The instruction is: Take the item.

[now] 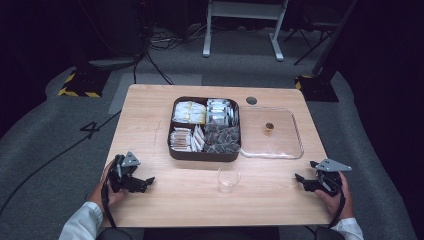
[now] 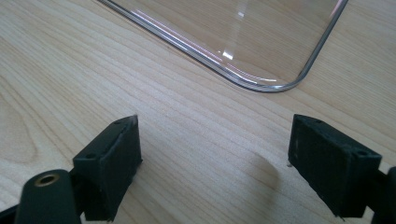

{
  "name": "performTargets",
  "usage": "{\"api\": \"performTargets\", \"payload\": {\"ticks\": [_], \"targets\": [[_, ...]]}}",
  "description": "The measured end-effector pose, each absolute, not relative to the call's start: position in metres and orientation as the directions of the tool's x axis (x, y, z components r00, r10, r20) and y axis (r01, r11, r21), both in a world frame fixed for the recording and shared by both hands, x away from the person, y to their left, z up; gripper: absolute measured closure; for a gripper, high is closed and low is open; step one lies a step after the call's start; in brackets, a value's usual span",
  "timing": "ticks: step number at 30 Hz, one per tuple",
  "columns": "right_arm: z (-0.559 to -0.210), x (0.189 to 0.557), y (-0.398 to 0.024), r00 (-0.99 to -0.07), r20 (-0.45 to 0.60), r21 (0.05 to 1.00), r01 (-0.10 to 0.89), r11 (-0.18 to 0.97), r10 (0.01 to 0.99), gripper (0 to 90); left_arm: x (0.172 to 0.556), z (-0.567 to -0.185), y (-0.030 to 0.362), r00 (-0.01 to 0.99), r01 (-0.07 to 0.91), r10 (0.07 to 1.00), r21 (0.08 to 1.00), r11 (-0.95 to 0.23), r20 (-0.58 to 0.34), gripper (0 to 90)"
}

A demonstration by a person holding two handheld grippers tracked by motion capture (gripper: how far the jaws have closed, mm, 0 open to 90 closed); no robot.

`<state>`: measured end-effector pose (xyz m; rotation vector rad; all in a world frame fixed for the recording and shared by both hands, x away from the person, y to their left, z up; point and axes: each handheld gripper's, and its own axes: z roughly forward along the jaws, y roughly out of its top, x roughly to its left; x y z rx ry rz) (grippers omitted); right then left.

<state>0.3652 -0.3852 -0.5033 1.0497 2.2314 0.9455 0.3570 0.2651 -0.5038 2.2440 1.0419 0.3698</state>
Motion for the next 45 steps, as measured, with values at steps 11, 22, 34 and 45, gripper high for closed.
{"api": "performTargets", "payload": {"ticks": [11,22,34,45], "targets": [[-0.503,0.365,-0.385,-0.58,-0.141,0.759,0.457,0.463,0.802,17.4,0.366,-0.497,0.266,0.704,0.561,0.71,0.63,-0.537,-0.022,15.3],[-0.503,0.365,-0.385,-0.578,-0.141,0.759,0.458,0.463,0.804,17.4,0.364,-0.478,0.266,0.722,0.504,0.692,0.668,-0.548,0.024,25.9],[-0.503,0.365,-0.385,-0.578,-0.143,0.759,0.457,0.464,0.803,17.3,0.373,-0.456,0.268,0.703,0.474,0.709,0.708,-0.523,0.053,23.1],[-0.503,0.365,-0.385,-0.578,-0.144,0.76,0.456,0.464,0.803,17.4,0.382,-0.442,0.269,0.688,0.454,0.722,0.731,-0.509,0.076,23.2]]}}
